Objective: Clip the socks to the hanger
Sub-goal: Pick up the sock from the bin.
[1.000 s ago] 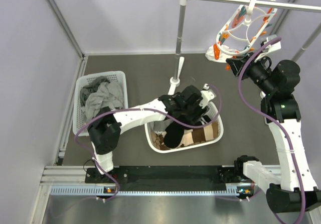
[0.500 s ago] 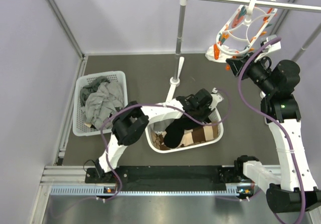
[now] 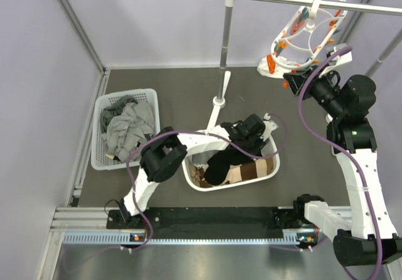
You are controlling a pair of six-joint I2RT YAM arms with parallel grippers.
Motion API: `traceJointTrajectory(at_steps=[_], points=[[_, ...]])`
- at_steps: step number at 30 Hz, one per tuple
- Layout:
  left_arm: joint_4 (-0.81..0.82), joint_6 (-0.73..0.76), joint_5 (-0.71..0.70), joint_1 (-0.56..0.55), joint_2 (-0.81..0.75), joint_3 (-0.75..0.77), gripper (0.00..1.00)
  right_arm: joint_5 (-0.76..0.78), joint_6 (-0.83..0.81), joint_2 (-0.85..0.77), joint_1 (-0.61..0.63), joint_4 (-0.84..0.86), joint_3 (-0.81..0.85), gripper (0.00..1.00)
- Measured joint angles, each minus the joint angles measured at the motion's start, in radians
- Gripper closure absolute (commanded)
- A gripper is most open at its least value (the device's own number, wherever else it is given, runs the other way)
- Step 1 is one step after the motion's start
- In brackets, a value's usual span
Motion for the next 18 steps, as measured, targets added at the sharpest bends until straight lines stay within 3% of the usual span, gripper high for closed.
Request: traceJointTrajectory(at_steps=[10,18], points=[[-0.02,0.005,0.0,-0.01,-0.031,-0.013,0.58,0.0,0.0,0.0,-0.001,-0.001,0.0,0.87],[-0.027,0.005,-0.003,-0.013,-0.029,-0.016,0.61,0.0,0.0,0.0,-0.001,-0.002,0.0,0.87]])
